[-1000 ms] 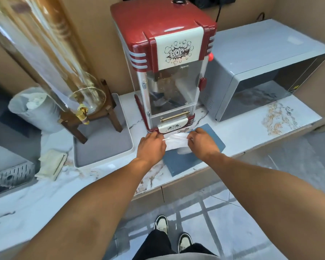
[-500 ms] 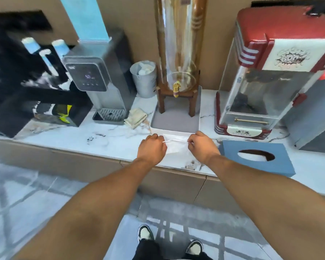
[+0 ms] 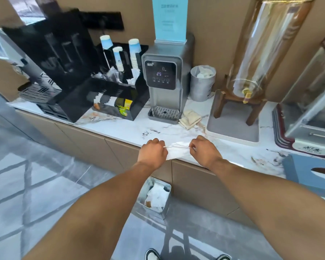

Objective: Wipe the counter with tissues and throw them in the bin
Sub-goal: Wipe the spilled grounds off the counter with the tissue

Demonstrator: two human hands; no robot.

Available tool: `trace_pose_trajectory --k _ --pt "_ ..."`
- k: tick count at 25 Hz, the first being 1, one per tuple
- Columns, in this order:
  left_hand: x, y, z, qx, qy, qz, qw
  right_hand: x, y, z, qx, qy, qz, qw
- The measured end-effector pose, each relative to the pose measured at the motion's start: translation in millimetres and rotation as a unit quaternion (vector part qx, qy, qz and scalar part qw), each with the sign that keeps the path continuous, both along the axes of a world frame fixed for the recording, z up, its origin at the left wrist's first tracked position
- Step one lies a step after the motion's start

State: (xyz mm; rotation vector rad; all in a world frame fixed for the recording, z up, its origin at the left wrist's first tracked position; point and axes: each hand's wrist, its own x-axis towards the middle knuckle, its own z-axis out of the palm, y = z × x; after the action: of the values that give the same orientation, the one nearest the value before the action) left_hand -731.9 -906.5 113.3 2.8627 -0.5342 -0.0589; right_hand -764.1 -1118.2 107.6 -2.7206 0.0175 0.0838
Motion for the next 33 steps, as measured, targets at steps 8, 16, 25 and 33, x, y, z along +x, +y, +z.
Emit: trace_pose_trajectory --k 8,16,25,33 --pt "46.3 90.0 -12.8 -0.006 0.021 -0.007 1.000 28.0 86.9 -10.4 0.005 0.031 -0.002 1.000" --pt "108.9 94.3 -29.3 -0.009 0.034 0.016 0.999 93.4 94.6 -33.4 0.021 0.027 0.022 0.999" --pt "194.4 68.5 -37.5 -0.001 0.053 0.083 0.995 191.7 69.7 -60.4 0.116 0.027 0.009 0.993" --pt "263.8 60.6 -72.8 -0.007 0.069 0.020 0.997 233.6 70.3 -88.4 0.104 0.034 -0.045 0.993"
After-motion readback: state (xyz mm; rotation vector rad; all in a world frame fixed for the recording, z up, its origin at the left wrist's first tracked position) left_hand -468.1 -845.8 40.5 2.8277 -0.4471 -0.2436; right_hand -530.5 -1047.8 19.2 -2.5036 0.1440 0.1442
